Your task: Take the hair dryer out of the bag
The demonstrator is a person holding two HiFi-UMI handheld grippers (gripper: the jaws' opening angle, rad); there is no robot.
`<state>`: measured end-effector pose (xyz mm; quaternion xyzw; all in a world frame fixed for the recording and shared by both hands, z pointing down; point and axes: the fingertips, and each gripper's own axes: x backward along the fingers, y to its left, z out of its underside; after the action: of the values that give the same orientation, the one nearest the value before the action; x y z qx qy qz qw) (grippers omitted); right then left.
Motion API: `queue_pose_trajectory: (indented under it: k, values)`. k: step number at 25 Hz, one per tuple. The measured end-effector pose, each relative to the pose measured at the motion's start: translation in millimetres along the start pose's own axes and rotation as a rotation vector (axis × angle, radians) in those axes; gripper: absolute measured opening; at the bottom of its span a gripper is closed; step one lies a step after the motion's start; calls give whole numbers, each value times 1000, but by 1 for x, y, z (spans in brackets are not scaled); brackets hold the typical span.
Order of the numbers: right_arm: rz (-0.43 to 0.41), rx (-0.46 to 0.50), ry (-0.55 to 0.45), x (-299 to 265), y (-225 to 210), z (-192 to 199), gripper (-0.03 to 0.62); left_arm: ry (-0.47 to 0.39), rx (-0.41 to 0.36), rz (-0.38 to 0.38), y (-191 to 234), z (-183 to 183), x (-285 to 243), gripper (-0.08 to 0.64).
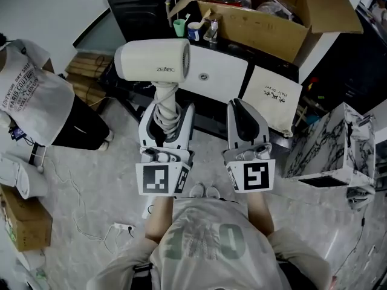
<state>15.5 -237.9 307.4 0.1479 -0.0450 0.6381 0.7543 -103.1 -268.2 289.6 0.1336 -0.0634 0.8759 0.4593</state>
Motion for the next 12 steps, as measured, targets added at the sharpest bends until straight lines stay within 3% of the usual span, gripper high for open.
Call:
queue_pose_trajectory:
  k: [6,12]
  values:
    - [-101,-14,43,2,36,17,37,38,26,-60,10,13,27,273]
    - [-145,-16,30,-1,47,14,35,37,22,-103,19,12,37,273]
